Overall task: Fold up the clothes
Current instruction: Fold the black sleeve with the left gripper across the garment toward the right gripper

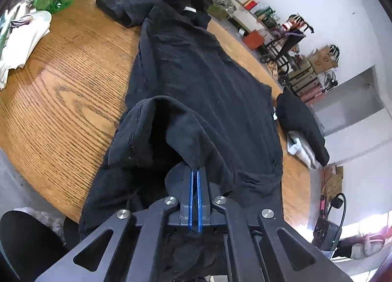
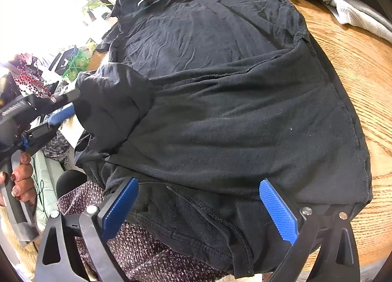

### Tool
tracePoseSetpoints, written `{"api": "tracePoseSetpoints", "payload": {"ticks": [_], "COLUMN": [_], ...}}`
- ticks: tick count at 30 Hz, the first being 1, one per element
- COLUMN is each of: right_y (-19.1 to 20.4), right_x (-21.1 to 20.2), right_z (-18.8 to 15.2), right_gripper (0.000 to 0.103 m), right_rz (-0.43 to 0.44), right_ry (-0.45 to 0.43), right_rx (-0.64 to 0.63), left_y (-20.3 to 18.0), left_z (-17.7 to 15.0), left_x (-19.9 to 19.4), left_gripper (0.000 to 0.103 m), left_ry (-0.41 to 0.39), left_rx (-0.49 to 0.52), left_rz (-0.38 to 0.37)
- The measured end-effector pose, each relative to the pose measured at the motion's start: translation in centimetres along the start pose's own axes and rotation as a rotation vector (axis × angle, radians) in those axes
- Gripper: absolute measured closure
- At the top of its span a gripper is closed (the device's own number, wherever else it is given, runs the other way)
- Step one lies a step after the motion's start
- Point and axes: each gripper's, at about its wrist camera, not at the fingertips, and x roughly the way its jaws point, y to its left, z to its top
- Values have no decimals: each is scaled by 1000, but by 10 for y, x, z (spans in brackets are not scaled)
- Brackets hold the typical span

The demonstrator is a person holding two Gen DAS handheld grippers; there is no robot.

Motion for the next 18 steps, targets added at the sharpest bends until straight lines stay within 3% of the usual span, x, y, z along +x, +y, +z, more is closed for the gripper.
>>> {"api": "tracePoseSetpoints", "payload": {"ticks": [8,15,18], "right_y": [-1,-2,-2], "right_x": [-1,-2,-2], "right_z": [-1,-1,-1], "right_gripper": [2,2,2], "right_rz": [5,14,13], "right_ry": [-3,-6,-6], "right_rx": [3,5,3], "left_y": [17,31,31], "left_z": [17,28,29], "left_x": [-81,-156,-171], "left_gripper": [102,102,102], "left_ry": [-243,-470,-524], "left_rx": [-27,-59,-52], "left_rz": [-55,-7,26]}}
